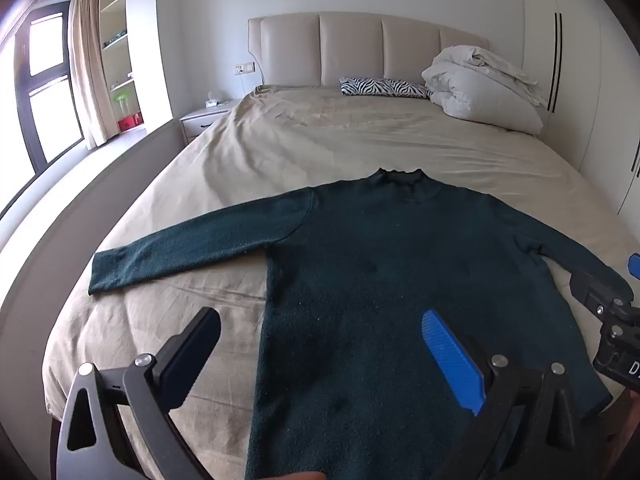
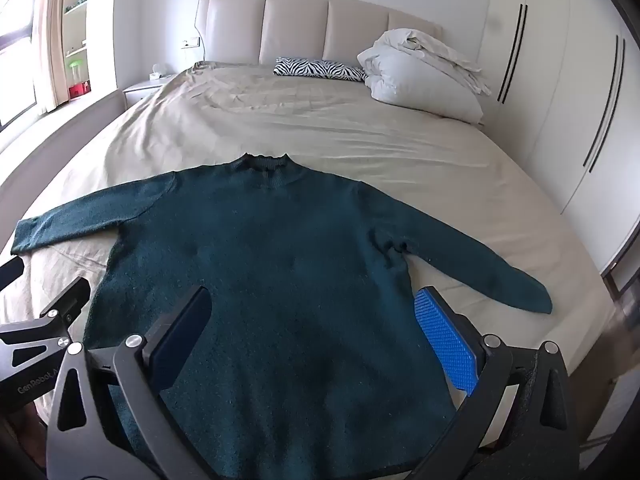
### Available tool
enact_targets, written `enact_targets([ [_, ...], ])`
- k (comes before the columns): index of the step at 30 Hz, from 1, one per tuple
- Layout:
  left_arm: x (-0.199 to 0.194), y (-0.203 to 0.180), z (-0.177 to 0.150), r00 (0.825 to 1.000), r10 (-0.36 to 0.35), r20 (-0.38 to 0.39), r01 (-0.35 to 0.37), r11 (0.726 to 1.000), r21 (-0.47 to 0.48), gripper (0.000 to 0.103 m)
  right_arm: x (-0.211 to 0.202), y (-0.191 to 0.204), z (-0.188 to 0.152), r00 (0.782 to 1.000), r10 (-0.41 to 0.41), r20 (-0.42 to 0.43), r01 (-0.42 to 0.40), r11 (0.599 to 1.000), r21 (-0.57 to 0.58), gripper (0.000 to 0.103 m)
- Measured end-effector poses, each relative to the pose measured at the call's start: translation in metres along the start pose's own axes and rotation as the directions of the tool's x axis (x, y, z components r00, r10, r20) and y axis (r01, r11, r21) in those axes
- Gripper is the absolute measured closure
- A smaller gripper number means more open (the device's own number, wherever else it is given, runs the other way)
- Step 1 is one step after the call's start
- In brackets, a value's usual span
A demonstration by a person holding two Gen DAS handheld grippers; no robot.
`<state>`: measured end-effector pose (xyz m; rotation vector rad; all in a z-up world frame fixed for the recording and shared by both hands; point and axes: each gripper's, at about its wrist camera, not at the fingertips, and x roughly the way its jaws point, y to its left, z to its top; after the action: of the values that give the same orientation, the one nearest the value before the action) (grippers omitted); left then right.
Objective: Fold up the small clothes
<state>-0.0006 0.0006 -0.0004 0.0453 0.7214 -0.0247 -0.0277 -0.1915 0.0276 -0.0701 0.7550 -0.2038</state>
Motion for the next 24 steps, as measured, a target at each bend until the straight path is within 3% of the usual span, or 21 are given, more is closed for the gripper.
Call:
enact_targets([
  [7,0.004,0.004,0.0,0.998,0.02,-0.055,-0.021,1.0,-0.011,0.0,0.005,-0.003,0.0,1.0,0.001,-0.012,-0.001,1.0,0.004,0.0],
  [24,0.006,0.004,-0.004,0.999,0.027,-0.043,-0.027,0.999,-0.018,0.0,0.011,0.004,-0.007,1.0,-0.013,-0.02,0.013,1.0,-0.001,0.0],
])
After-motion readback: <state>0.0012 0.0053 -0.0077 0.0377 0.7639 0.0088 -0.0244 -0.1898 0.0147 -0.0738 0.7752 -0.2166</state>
